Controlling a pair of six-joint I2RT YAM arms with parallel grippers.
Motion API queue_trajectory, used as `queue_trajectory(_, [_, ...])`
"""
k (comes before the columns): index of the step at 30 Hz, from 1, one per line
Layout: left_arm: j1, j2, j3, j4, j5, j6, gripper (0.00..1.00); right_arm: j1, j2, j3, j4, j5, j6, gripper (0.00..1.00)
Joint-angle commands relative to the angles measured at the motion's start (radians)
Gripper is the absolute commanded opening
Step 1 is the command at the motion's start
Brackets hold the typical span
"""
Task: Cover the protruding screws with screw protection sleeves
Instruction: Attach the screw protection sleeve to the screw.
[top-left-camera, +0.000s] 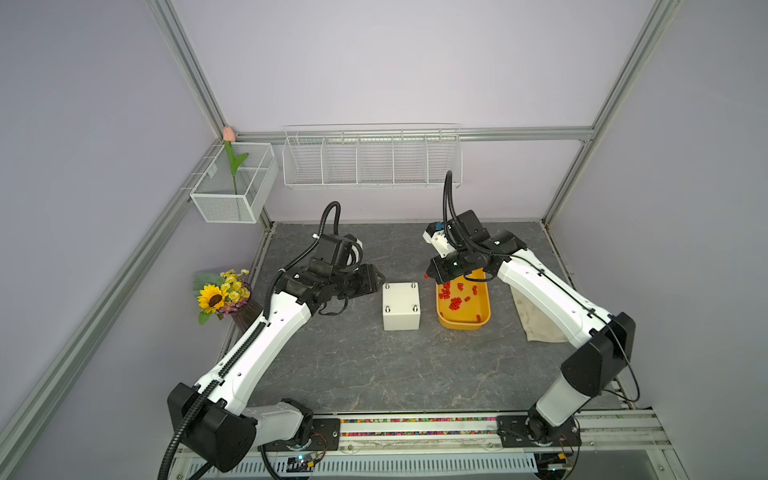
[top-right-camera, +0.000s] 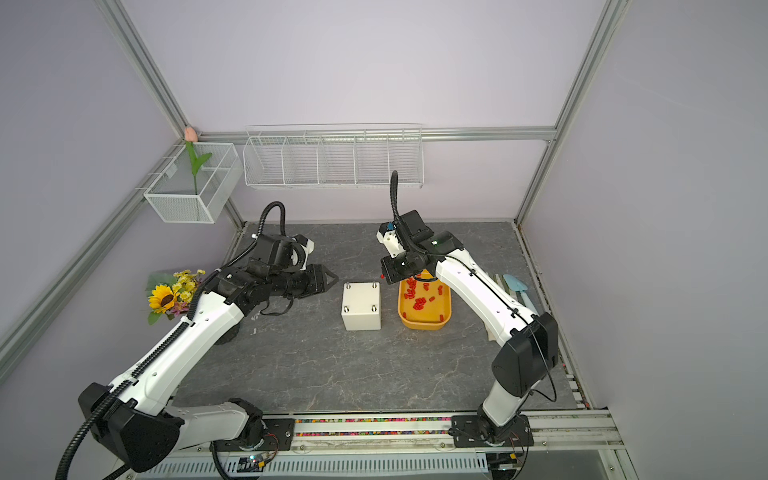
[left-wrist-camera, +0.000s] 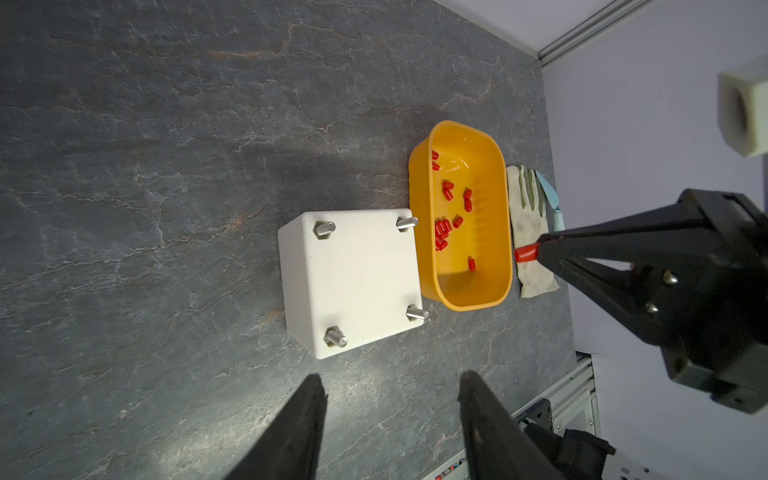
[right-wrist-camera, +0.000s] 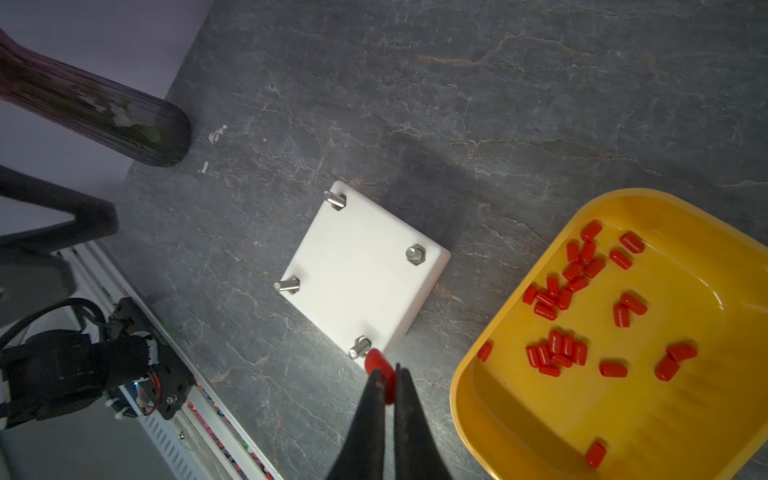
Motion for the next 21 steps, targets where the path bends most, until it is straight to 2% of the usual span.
queue_trajectory(1, [0.005,0.001,0.003,-0.005,0.024,0.019,0.54,0.015,0.041,0.056,-0.083,0.065,-0.047,0.09])
queue_trajectory(11, [0.005,-0.012,-0.032,0.005,0.032,0.013,0.54,0.038,0.18,0.192,-0.163,0.124,-0.085,0.09])
queue_trajectory(21, [0.006,-0.032,-0.064,0.015,0.032,0.003,0.54,0.058,0.263,0.256,-0.182,0.149,-0.098,0.1])
